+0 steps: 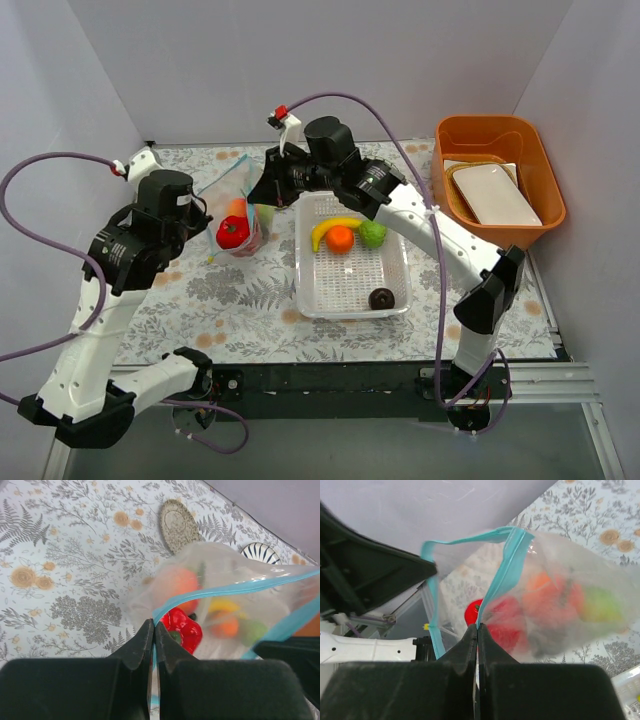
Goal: Place the food in the zip-top bag and seal the zipper
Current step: Adjust the zipper food storage bag at the center of the board.
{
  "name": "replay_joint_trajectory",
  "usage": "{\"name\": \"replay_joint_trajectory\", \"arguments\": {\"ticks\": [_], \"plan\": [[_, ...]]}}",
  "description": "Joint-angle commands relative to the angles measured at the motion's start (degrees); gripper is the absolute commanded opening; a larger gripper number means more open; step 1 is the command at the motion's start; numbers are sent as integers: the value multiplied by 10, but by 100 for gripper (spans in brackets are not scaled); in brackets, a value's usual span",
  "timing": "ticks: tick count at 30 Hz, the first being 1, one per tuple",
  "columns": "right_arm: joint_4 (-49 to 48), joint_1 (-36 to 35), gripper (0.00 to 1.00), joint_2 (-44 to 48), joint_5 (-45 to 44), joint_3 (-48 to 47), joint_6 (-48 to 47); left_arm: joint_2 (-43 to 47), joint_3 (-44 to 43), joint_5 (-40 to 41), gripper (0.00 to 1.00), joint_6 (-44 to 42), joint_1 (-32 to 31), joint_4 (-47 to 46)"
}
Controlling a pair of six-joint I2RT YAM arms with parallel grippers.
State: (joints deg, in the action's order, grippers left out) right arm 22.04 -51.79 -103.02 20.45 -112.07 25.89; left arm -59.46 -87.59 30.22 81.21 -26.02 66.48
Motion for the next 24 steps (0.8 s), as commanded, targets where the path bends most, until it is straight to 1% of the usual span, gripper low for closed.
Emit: {"name": "replay_joint_trajectory", "arguments": {"ticks": [1,3,5,6,7,8,9,10,11,12,13,14,15,16,17,18,19,20,21,22,23,24], "plan": [[39,7,1,-53,49,-11,22,-3,-31,58,0,-7,3,71],[31,8,1,-72,91,-12,32,2,-30,56,0,-1,3,77],[32,8,1,-80,98,-6,36,7,-40,41,0,3,3,81],[28,8,1,-80,97,3,38,11,-33,30,0,-5,3,67],[25,9,1,-77,90,13,41,16,-19,24,0,-10,3,60],[18,9,1,-73,74,29,42,16,3,0,0,-24,3,47],[6,9,1,-61,74,41,46,8,41,-7,0,-31,4,45],[-9,9,1,-55,81,50,50,-26,42,-7,0,2,4,66],[-25,10,1,-53,105,44,51,-34,38,-11,0,13,4,84],[-24,9,1,-47,113,37,51,-36,33,5,0,22,4,101],[-26,9,1,-41,118,33,44,-26,28,22,0,20,4,98],[-33,8,1,-31,109,36,41,3,31,39,0,3,5,86],[-45,7,1,-6,100,59,37,16,34,64,0,-10,8,58],[-65,9,1,4,94,72,35,21,34,74,0,-20,11,52],[-63,11,1,9,102,71,34,3,26,81,0,-32,18,57],[-56,12,1,6,117,48,30,-9,12,93,0,-26,28,91],[-49,9,1,5,132,41,24,-18,-5,102,0,-17,30,106],[-52,6,1,8,143,41,19,-21,0,96,0,-25,31,108],[-55,5,1,16,139,47,17,-14,14,85,0,-39,32,76],[-62,5,1,19,130,71,17,-11,31,64,0,-40,35,64],[-51,8,1,19,108,77,18,-12,47,58,0,-38,40,61],[-36,10,1,11,102,76,17,-14,42,51,0,-7,43,76]]}}
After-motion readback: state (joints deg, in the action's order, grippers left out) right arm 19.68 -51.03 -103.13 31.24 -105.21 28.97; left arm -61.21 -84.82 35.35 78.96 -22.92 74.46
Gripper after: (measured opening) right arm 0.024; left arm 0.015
